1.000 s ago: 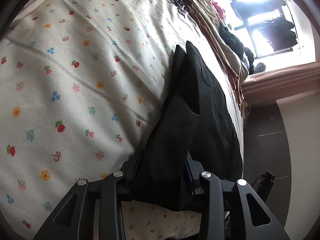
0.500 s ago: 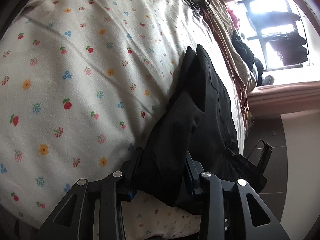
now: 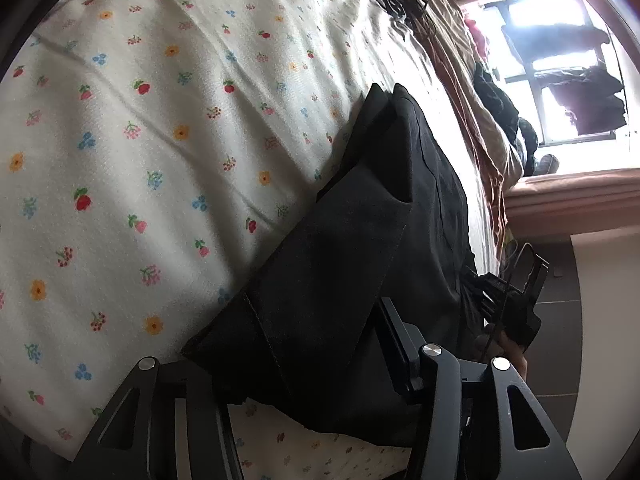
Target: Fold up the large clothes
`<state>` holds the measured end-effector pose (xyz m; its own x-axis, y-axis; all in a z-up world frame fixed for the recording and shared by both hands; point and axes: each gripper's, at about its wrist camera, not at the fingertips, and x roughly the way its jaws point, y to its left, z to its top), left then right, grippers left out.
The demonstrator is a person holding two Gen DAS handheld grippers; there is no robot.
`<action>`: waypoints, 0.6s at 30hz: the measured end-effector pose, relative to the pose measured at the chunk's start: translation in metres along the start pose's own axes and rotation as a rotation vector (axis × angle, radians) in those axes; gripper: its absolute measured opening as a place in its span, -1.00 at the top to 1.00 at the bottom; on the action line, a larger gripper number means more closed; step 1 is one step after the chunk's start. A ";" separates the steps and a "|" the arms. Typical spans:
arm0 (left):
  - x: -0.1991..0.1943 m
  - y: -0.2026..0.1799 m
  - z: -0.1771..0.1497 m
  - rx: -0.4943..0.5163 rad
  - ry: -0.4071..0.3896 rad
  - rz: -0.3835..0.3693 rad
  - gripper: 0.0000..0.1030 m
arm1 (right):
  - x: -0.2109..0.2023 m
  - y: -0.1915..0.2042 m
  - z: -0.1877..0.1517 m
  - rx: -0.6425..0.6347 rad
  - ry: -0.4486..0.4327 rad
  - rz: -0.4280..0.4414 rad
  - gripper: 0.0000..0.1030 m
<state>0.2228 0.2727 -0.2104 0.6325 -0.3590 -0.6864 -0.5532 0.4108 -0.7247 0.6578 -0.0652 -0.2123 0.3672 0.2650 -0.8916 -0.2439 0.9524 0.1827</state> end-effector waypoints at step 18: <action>-0.022 -0.035 0.000 0.036 -0.079 -0.012 0.75 | -0.089 -0.012 -0.052 0.027 -0.058 0.204 0.31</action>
<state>0.2286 0.2661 -0.1695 0.6805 -0.2975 -0.6696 -0.5265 0.4371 -0.7292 0.5816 -0.1080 -0.1567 0.3637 0.4599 -0.8101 -0.2944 0.8818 0.3684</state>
